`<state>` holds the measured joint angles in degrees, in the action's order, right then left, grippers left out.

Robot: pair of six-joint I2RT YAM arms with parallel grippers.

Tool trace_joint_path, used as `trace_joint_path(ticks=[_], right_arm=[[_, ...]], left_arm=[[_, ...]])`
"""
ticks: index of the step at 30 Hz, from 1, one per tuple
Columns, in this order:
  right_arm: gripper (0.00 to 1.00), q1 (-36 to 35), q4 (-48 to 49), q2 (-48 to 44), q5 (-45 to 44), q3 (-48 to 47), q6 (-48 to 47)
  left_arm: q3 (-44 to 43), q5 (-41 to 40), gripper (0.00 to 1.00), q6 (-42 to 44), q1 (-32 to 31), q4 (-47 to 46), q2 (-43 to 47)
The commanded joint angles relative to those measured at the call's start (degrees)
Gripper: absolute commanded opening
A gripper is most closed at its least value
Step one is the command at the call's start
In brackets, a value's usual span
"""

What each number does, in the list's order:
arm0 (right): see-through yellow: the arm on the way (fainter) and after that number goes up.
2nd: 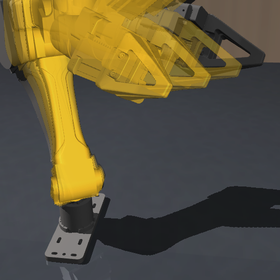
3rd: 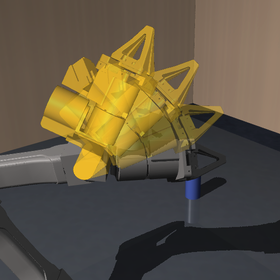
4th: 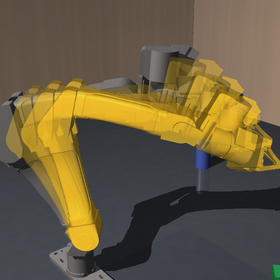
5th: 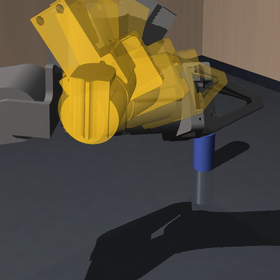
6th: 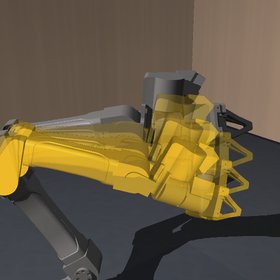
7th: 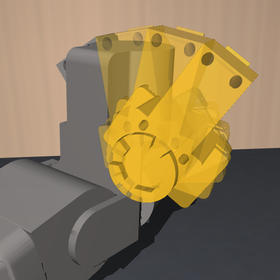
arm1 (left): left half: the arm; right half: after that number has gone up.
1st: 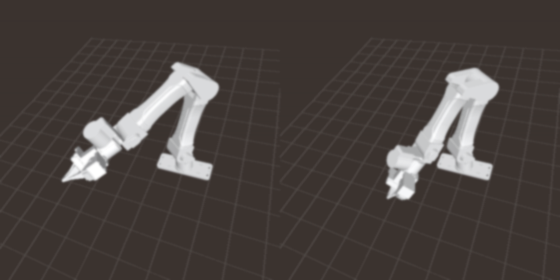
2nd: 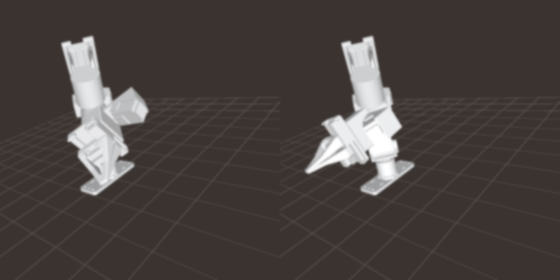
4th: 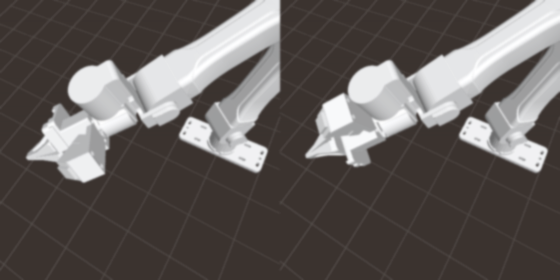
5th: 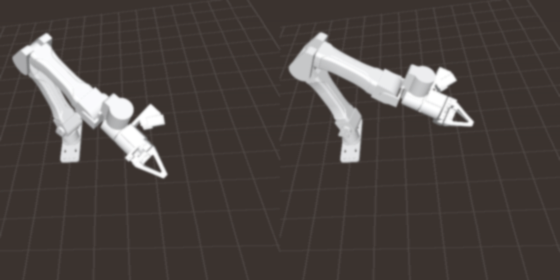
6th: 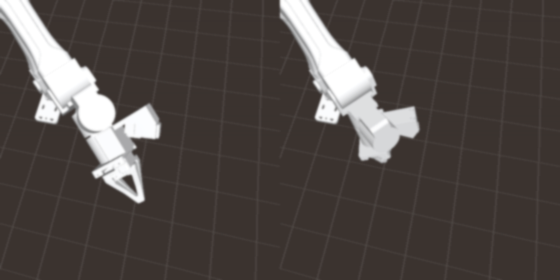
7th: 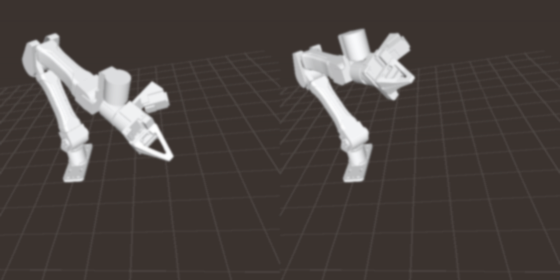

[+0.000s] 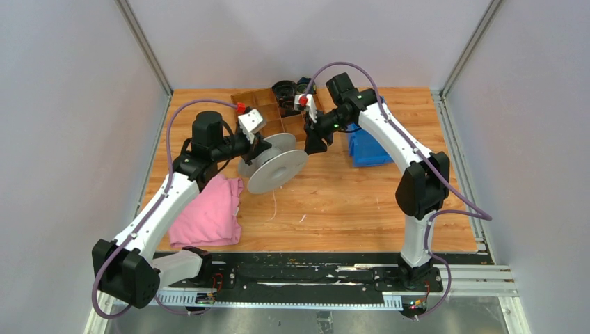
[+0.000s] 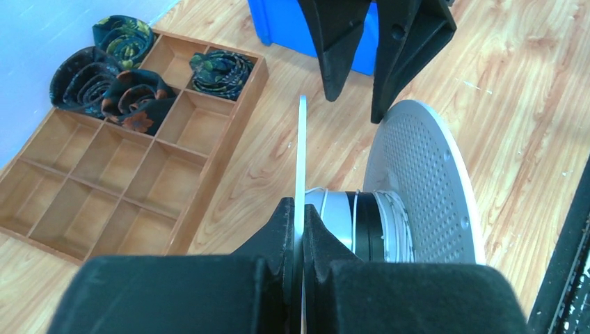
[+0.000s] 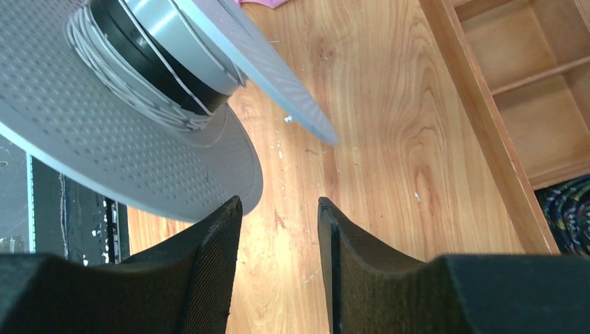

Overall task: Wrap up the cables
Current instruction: Wrap the cable around the cable reel.

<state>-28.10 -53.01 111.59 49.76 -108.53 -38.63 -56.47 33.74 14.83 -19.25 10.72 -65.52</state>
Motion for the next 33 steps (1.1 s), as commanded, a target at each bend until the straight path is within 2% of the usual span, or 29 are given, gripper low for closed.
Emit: trace_joint_path(ticks=[1,6,11,15,19,22,27,33], right_arm=[[0.45,2.1,-3.4,-1.9,0.3,-1.7,-0.3],[0.45,3.3,-2.3,-2.8,0.8,-1.5,2.5],[0.47,6.0,6.9,-4.0,-0.3,3.6,16.5],[0.50,8.4,20.1,-5.1,4.1,11.7,31.2],[0.56,7.5,40.7,-7.3,3.8,26.6,44.7],[0.59,5.8,51.6,-7.0,4.0,33.5,51.2],[0.61,1.3,56.9,-4.3,2.1,37.3,50.8],[0.59,-1.1,58.7,1.5,0.9,36.4,49.3]], left_arm=[[-3.8,-3.6,0.00,0.9,0.5,-3.6,-0.1],[-4.9,-7.7,0.00,-0.3,0.5,-2.2,-0.7],[-5.0,-16.2,0.00,-9.4,0.5,-4.6,-0.8],[-6.7,-25.0,0.00,-16.9,0.6,-3.6,-1.4],[-8.9,-33.4,0.00,-22.6,0.5,-0.7,-2.7],[-9.9,-36.9,0.00,-26.4,0.5,1.2,-3.6],[-11.8,-37.9,0.00,-31.2,0.5,3.6,-4.3],[-13.0,-38.0,0.00,-33.8,0.6,4.9,-4.4]])
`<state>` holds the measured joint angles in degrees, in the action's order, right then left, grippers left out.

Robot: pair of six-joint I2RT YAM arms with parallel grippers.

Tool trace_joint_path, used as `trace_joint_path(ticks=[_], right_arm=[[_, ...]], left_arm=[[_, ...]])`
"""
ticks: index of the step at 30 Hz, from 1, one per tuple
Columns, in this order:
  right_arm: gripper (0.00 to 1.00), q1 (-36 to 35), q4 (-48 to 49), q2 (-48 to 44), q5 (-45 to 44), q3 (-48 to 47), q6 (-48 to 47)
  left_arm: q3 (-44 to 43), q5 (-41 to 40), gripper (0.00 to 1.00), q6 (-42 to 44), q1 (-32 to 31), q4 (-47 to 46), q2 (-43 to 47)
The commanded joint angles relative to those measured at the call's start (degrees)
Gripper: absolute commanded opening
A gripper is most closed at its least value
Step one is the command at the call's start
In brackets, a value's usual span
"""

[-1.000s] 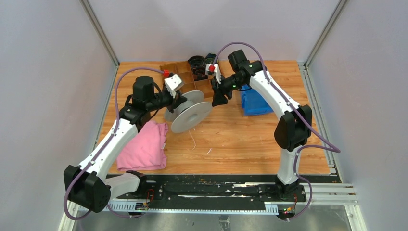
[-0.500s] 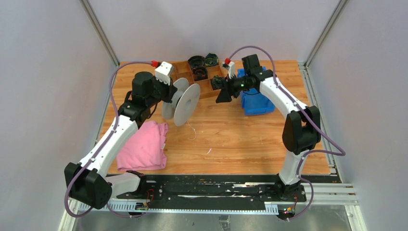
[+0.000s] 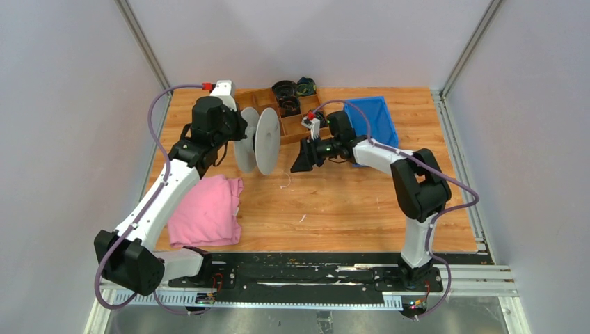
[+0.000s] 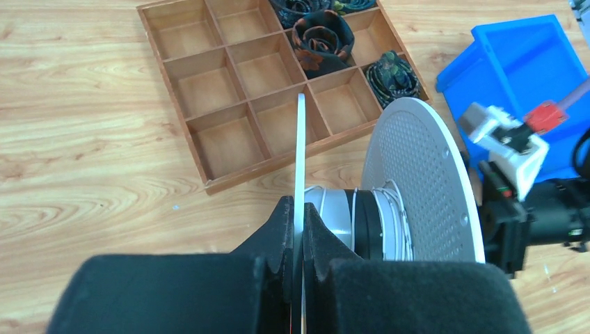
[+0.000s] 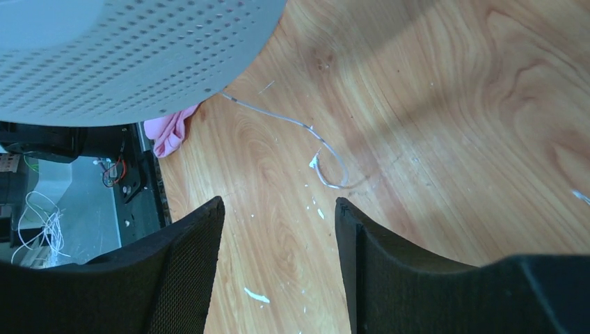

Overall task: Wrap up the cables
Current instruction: Wrap the cable around the cable reel.

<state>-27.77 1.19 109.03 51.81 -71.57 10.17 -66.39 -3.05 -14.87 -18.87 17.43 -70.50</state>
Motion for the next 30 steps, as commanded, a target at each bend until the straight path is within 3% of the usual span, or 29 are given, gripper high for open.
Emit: trace_joint_path(ticks=[1,10,16,21,30], right_arm=[[0.59,-1.6,4.6,5.7,-1.3,-0.9,0.4],[0.54,-3.3,3.8,10.8,-2.7,-2.9,-2.5],[0.51,-3.1,0.6,8.8,-5.8,-3.3,-6.4],[0.50,-2.9,0.0,4.9,-10.1,-1.1,-9.8],[0.51,-3.3,-0.7,5.2,-7.7,-1.3,-11.8]], left_arm=[[-3.0,-1.1,0.00,-4.3,0.2,-1.7,0.7],[-3.4,-1.5,0.00,-5.8,0.2,-0.3,1.6],[-3.8,-1.2,0.00,-5.9,0.2,1.5,1.9],[-6.3,-0.9,0.00,-6.2,0.2,6.5,0.7],[-13.2,4.7,0.00,-10.1,0.3,18.7,-5.9]])
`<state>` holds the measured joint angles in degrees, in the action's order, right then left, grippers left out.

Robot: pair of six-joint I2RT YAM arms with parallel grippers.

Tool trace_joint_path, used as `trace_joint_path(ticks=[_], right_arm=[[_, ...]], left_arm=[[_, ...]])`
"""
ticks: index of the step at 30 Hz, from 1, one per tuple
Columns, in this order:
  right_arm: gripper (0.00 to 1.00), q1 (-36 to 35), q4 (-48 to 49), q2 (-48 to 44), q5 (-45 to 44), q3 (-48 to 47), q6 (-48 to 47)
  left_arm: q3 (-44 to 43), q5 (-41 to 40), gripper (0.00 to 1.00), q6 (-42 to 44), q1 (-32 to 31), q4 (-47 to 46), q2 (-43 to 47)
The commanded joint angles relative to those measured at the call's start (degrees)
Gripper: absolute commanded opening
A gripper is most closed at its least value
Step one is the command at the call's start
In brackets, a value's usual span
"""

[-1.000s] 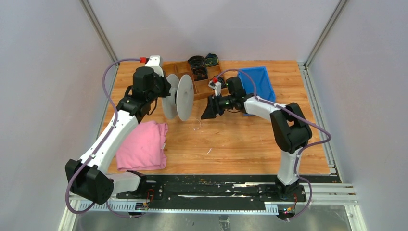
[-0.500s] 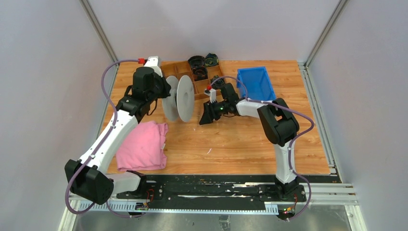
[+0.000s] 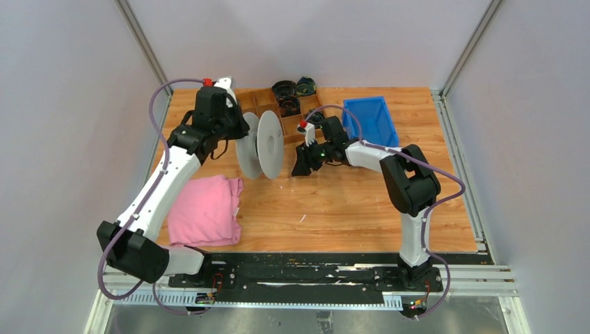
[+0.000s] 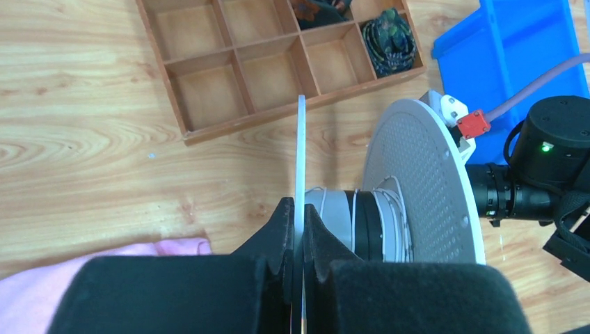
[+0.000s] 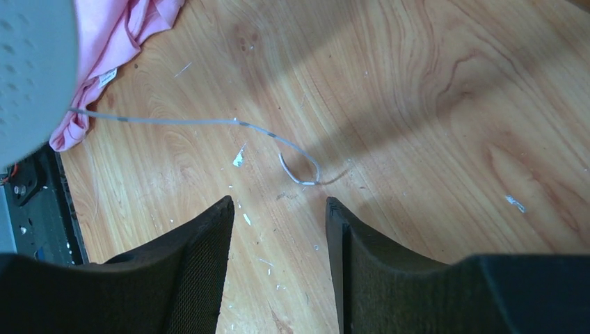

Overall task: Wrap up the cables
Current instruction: Wrap the cable around the cable reel.

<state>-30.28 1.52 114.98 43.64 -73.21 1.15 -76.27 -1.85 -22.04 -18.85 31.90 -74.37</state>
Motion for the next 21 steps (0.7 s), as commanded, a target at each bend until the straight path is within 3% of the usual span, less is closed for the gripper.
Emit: trace_joint_path(ticks=[1,21], right_arm=[[0.52,-0.9,-0.8,-0.7,1.1,0.5,-2.9],[0.51,-0.9,0.6,2.0,-9.3,-1.0,-6.8]], left_arm=[[-3.4,4.2,0.00,-3.4,0.4,4.9,-2.4],[-1.1,7.4,0.00,-5.9,0.8,4.1,-1.4]])
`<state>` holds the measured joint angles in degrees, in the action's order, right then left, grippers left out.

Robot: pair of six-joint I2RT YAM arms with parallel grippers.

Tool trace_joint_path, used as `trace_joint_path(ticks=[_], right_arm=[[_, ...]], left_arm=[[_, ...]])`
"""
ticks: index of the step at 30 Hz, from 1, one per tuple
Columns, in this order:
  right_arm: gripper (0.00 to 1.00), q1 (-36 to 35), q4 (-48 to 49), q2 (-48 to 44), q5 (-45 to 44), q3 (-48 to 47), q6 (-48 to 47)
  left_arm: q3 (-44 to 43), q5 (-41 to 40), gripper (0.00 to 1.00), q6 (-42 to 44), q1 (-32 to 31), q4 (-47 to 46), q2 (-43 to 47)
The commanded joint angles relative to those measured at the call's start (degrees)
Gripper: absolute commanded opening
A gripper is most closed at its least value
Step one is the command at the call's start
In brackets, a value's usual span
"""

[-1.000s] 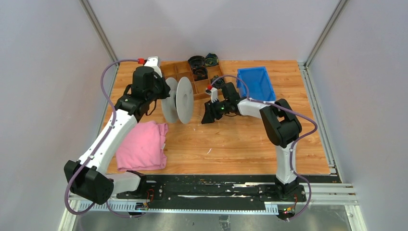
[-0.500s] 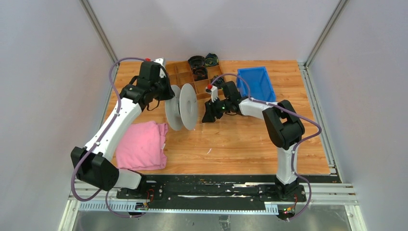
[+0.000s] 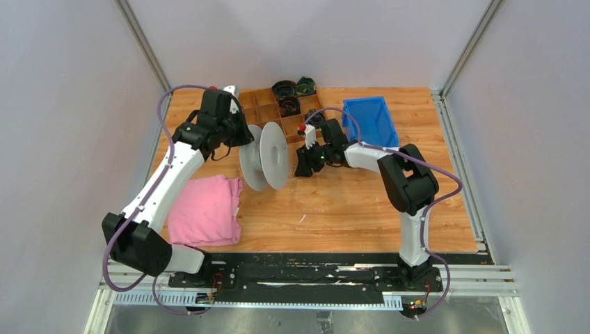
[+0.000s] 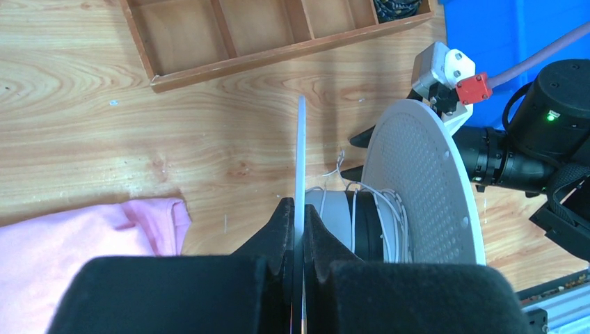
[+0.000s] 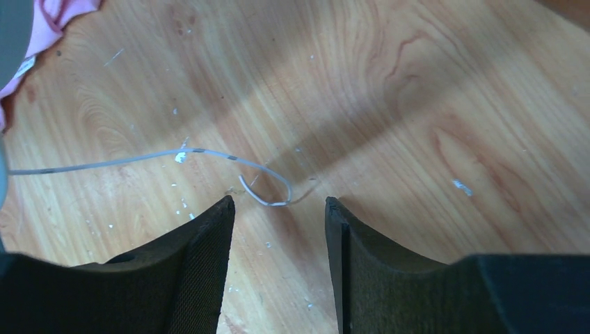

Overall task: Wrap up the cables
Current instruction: Wrap the cable around the cable reel.

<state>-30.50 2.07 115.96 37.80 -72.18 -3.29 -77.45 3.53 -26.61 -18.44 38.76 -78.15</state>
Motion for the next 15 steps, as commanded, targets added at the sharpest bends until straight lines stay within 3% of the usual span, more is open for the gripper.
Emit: trace_joint_path(ticks=[1,15], right_arm=[[0.50,-0.7,-0.2,1.2,-3.5,-2.3,-2.5],[0.38,-0.8,0.7,4.2,-0.4,-4.4,-2.0]], left_arm=[[0.1,2.1,0.00,-1.3,0.5,-2.9,2.4],[0.8,3.1,0.00,-2.5,1.1,-3.7,3.0]])
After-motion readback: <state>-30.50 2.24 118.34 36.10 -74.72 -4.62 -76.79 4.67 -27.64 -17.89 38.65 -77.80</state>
